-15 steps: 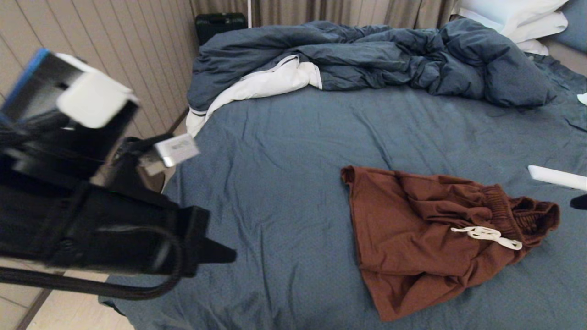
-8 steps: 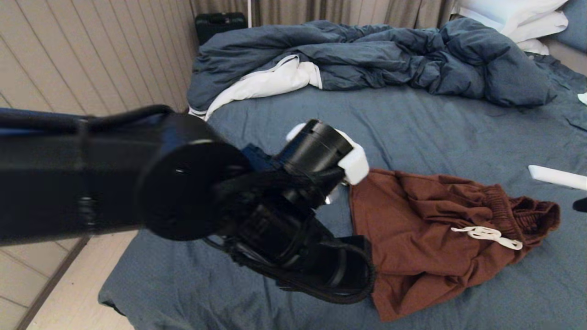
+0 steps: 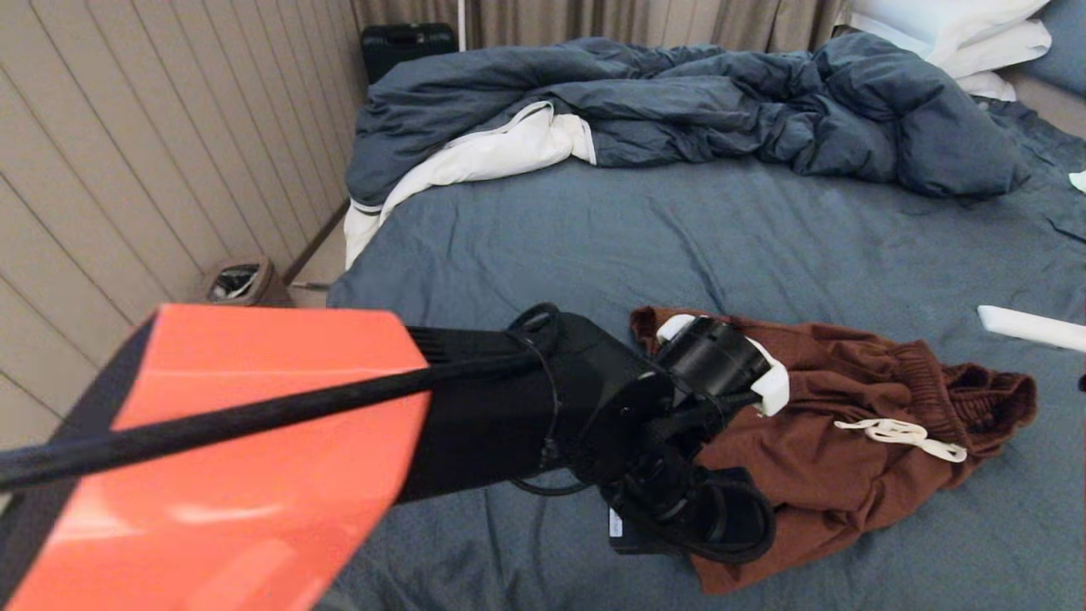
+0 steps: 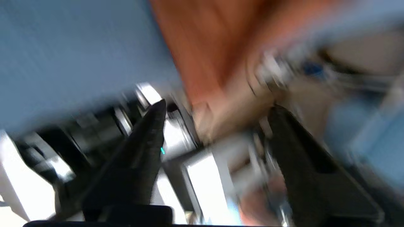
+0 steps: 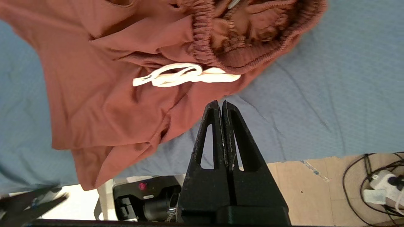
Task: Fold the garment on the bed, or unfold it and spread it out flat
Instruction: Unford the brown shorts
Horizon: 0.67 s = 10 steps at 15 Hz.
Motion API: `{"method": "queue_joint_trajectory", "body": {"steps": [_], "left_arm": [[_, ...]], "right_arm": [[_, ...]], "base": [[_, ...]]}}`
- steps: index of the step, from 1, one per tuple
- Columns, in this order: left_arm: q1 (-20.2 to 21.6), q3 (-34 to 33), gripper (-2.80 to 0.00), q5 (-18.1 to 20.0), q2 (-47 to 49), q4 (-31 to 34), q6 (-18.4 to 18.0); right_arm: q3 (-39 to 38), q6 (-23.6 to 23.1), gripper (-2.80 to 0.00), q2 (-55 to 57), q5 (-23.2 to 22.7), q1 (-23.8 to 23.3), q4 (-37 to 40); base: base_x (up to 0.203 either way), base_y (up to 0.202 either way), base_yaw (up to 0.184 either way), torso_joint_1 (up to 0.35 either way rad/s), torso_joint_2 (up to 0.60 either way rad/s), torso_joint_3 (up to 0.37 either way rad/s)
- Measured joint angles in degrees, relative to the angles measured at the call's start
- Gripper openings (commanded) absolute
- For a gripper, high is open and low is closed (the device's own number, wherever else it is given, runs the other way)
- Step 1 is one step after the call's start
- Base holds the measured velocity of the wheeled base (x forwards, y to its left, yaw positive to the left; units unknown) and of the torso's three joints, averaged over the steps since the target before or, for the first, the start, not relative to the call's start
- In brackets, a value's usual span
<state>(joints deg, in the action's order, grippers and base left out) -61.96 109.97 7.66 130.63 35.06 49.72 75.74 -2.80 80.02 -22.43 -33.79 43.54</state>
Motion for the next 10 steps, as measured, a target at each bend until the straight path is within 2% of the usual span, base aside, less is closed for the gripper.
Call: {"method": "queue_joint_trajectory", "body": {"steps": [3, 6, 10], "left_arm": [[0.00, 0.86, 0.00, -10.54, 4.04, -4.17, 1.58], [0.09, 1.00, 0.00, -16.38, 5.25, -6.48, 2.45], [0.15, 1.02, 0.00, -17.63, 5.12, -10.65, 3.06]], "right_arm": [[-0.54, -0.48, -2.80, -0.09, -0.30, -0.72, -0.02], [-0.91, -0.41, -2.80, -0.26, -1.66, -0.79, 0.00], [-1.98, -0.48, -2.80, -0.76, -1.79, -0.83, -0.02]], "base": [[0.000, 0.000, 0.000, 0.000, 0.00, 0.000], [0.000, 0.000, 0.000, 0.000, 0.00, 0.000], [0.000, 0.000, 0.000, 0.000, 0.00, 0.000]]}}
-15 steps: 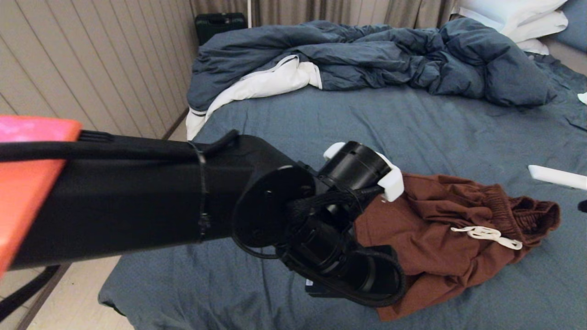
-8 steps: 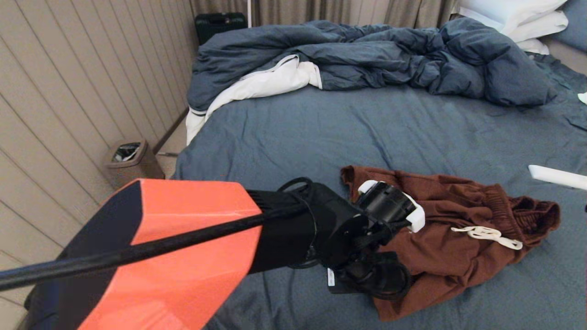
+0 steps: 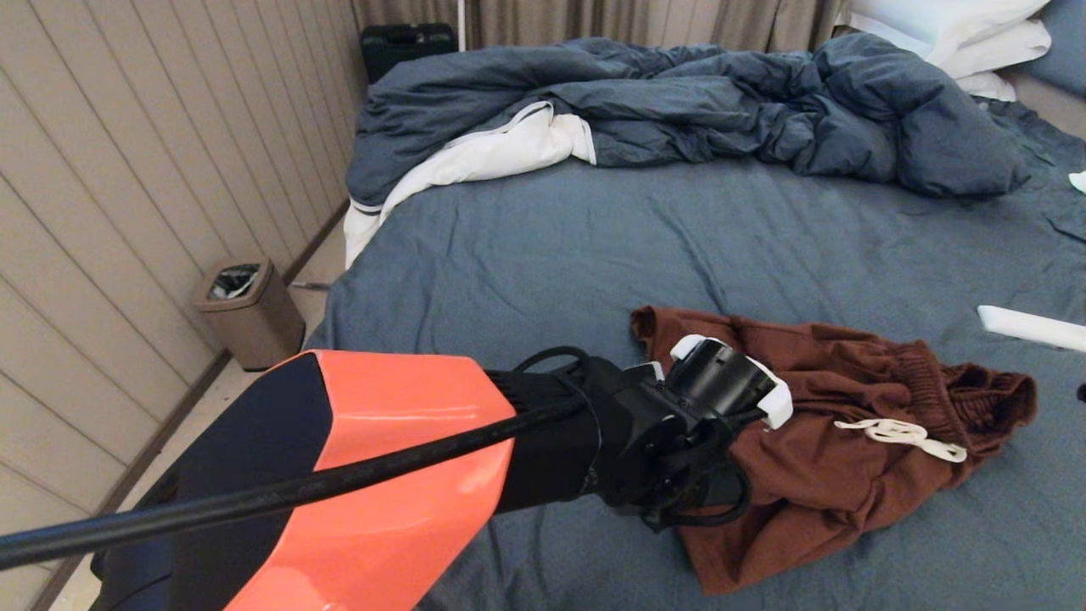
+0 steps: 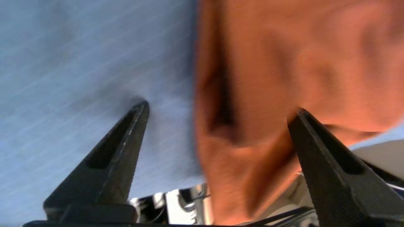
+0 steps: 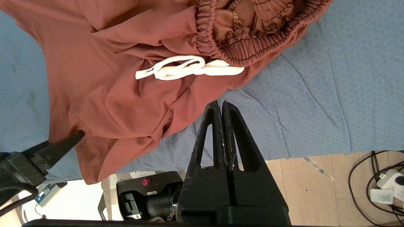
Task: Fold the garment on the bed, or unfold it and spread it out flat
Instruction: Unford the brown shorts
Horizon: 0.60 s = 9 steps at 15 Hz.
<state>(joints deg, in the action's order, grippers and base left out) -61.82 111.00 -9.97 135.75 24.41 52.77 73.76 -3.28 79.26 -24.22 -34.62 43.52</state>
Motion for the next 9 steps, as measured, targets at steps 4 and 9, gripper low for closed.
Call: {"method": "queue_joint_trajectory", "body": {"steps": [4, 9], "left_arm": [[-1.33, 0.06, 0.00, 0.72, -0.30, -1.02, 0.01], [-5.52, 0.12, 0.00, 0.84, 0.90, -2.47, -0.37]], "right_arm": [[-0.20, 0.04, -2.80, -0.16, -0.06, -0.05, 0.00], [-1.02, 0.00, -2.80, 0.01, -0.91, -0.26, -0.91]], "base": [[0.000, 0.000, 0.000, 0.000, 0.00, 0.000], [0.000, 0.000, 0.000, 0.000, 0.00, 0.000]]}}
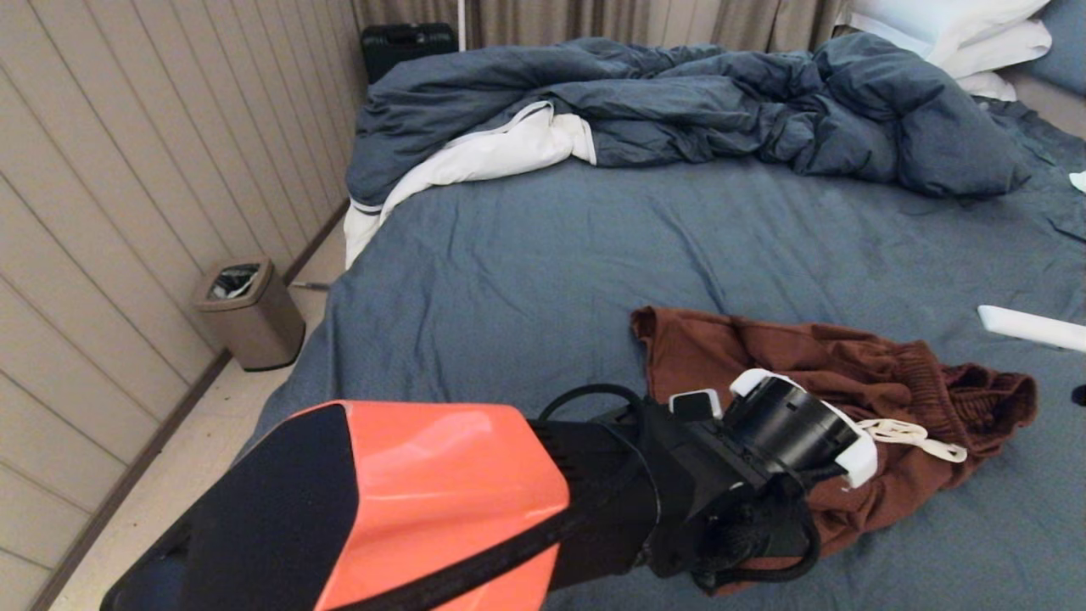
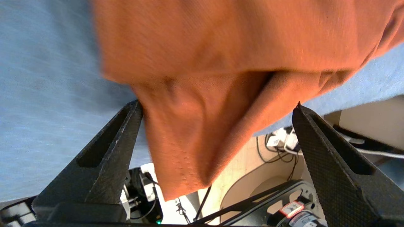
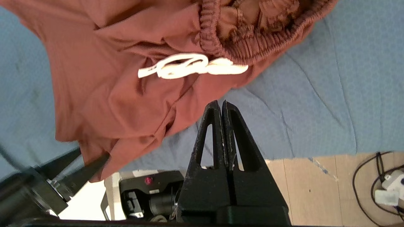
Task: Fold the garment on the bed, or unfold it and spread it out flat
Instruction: Unford the brown shorts
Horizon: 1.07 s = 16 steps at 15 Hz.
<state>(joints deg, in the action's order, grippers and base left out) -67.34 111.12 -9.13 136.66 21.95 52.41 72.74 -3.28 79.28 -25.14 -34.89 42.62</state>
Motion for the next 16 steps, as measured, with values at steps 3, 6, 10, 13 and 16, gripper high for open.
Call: {"method": "queue_joint_trajectory", "body": {"steps": [3, 6, 10, 13, 16], "left_arm": [[-0.21, 0.07, -2.80, -0.13, 0.99, -1.09, -0.08], [0.26, 0.18, -2.80, -1.29, 1.79, -1.67, -0.41], [3.60, 0.24, -2.80, -2.06, 2.50, -4.38, -1.51], [7.00, 0.24, -2.80, -2.06, 2.78, -6.13, -1.97], [10.11, -0.31, -2.80, -2.14, 1.34, -5.08, -1.31]], "right_arm": [[-1.84, 0.00, -2.80, 0.22, -0.02, -0.26, -3.09], [-3.11, -0.07, -2.80, 0.46, -0.11, -0.26, -4.46], [-3.70, -0.02, -2.80, 0.49, -0.11, -0.26, -5.19], [-3.72, -0.02, -2.80, 0.44, -0.11, -0.26, -5.19], [-3.70, -0.01, -2.80, 0.29, -0.11, -0.28, -5.13]], "base": [[0.000, 0.000, 0.000, 0.000, 0.00, 0.000], [0.000, 0.000, 0.000, 0.000, 0.00, 0.000], [0.000, 0.000, 0.000, 0.000, 0.00, 0.000], [0.000, 0.000, 0.000, 0.000, 0.00, 0.000], [0.000, 0.000, 0.000, 0.000, 0.00, 0.000]]}}
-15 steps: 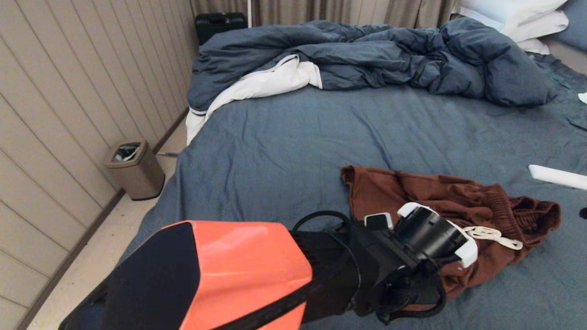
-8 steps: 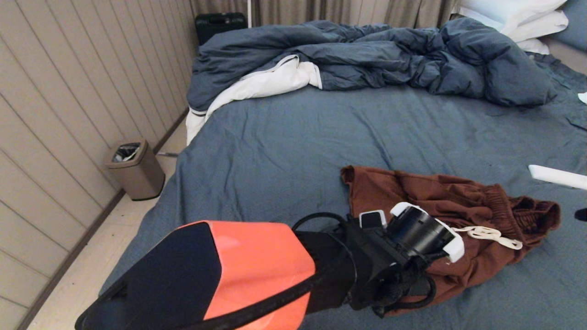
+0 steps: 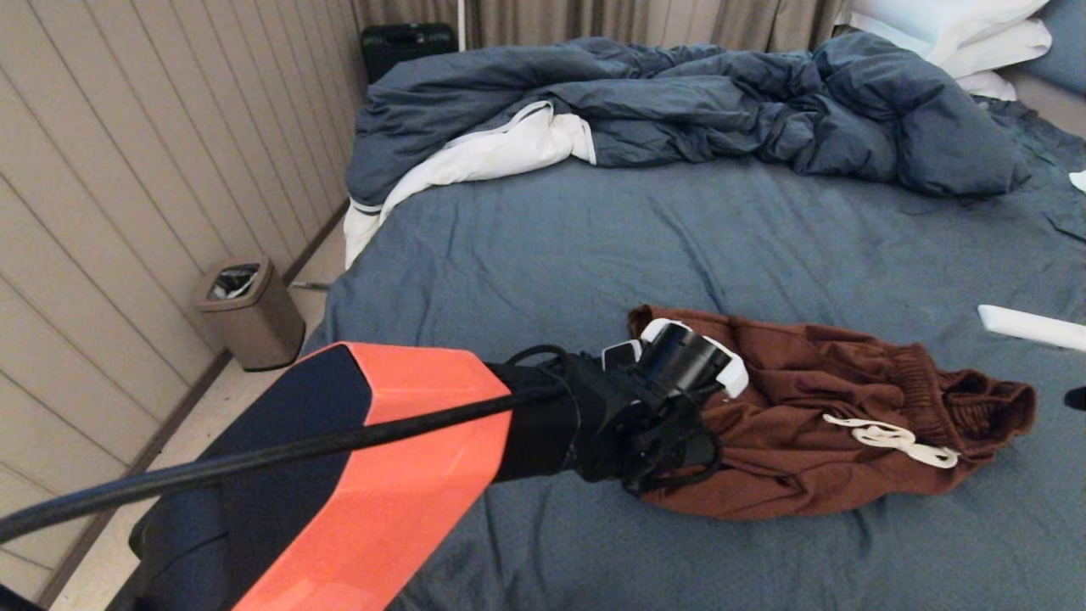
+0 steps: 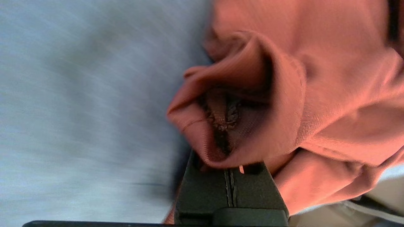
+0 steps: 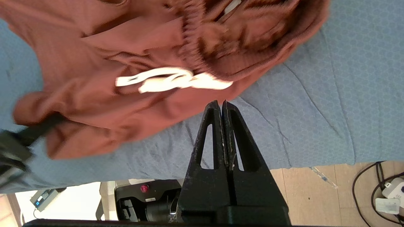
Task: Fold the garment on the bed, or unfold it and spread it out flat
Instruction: Unford the brown shorts
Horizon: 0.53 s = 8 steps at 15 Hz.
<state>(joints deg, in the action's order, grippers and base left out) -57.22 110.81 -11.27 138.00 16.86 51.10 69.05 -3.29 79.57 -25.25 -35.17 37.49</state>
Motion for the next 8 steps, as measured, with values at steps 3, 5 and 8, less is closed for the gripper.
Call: {"method": "queue_joint_trajectory", "body": {"steps": [3, 5, 8], "left_arm": [[2.04, -3.96, -2.80, -0.02, -4.53, 3.37, 0.67], [2.82, -9.04, -2.80, 0.09, -8.88, 3.69, 0.66], [4.64, -19.44, -2.80, 0.25, -16.37, 3.25, 0.20]], "right_arm": [[-0.37, 0.04, -2.80, -0.18, -0.07, 0.02, 0.02], [-0.37, 0.07, -2.80, -0.27, -0.07, 0.02, 0.00], [-0.58, 0.07, -2.80, -0.49, -0.07, 0.02, 0.00]], "base": [[0.000, 0.000, 0.000, 0.000, 0.00, 0.000], [0.000, 0.000, 0.000, 0.000, 0.00, 0.000], [0.000, 0.000, 0.000, 0.000, 0.00, 0.000]]}}
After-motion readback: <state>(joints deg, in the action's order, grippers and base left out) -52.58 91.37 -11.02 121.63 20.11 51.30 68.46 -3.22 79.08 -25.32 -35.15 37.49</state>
